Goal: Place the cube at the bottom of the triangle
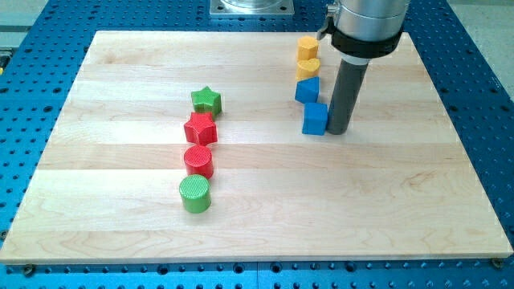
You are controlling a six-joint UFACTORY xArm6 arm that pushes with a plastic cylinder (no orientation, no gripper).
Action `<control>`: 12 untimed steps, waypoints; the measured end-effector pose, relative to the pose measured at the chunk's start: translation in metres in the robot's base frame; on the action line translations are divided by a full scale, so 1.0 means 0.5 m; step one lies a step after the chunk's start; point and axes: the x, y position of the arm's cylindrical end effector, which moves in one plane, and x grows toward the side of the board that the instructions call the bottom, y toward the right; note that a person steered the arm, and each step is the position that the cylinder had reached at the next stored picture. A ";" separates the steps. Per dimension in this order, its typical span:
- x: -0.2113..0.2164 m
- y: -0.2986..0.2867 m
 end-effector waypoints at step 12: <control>-0.050 0.060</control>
